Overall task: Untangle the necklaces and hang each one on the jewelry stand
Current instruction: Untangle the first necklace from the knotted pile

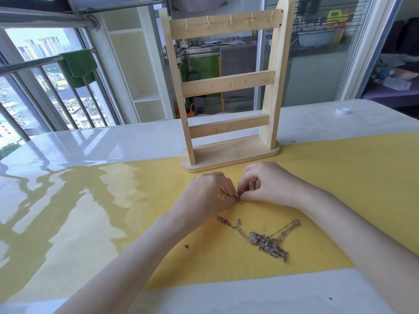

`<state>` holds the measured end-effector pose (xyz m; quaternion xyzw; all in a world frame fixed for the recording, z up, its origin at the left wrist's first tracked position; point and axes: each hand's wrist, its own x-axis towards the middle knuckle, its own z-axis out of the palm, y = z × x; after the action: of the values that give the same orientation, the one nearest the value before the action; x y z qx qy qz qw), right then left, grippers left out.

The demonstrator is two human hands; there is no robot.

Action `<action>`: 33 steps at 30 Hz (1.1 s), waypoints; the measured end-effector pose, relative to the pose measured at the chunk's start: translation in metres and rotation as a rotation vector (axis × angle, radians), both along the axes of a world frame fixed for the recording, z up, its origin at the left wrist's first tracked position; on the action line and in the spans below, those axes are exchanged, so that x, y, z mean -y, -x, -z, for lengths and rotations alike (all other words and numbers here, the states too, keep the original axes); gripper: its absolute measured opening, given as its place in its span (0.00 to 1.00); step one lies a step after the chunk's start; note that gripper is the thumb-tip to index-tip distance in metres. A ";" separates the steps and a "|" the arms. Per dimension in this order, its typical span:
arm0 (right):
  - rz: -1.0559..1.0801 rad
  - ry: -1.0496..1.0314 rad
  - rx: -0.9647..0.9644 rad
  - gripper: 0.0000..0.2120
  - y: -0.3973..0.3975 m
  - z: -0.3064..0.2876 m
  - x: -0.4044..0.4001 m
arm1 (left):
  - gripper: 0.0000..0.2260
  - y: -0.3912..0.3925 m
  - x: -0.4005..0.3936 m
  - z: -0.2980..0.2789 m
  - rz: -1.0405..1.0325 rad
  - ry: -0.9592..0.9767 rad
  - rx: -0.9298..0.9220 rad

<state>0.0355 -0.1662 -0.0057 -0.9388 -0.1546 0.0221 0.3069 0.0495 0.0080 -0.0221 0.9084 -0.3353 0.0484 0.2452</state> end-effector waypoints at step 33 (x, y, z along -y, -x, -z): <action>-0.032 -0.878 -0.401 0.05 0.004 -0.010 0.000 | 0.07 0.003 0.001 -0.027 -0.048 0.636 -0.638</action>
<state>0.0316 -0.1660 0.0044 -0.6952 -0.1018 0.1401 0.6976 0.0468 0.0066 0.0053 0.7649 -0.1902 -0.1280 0.6020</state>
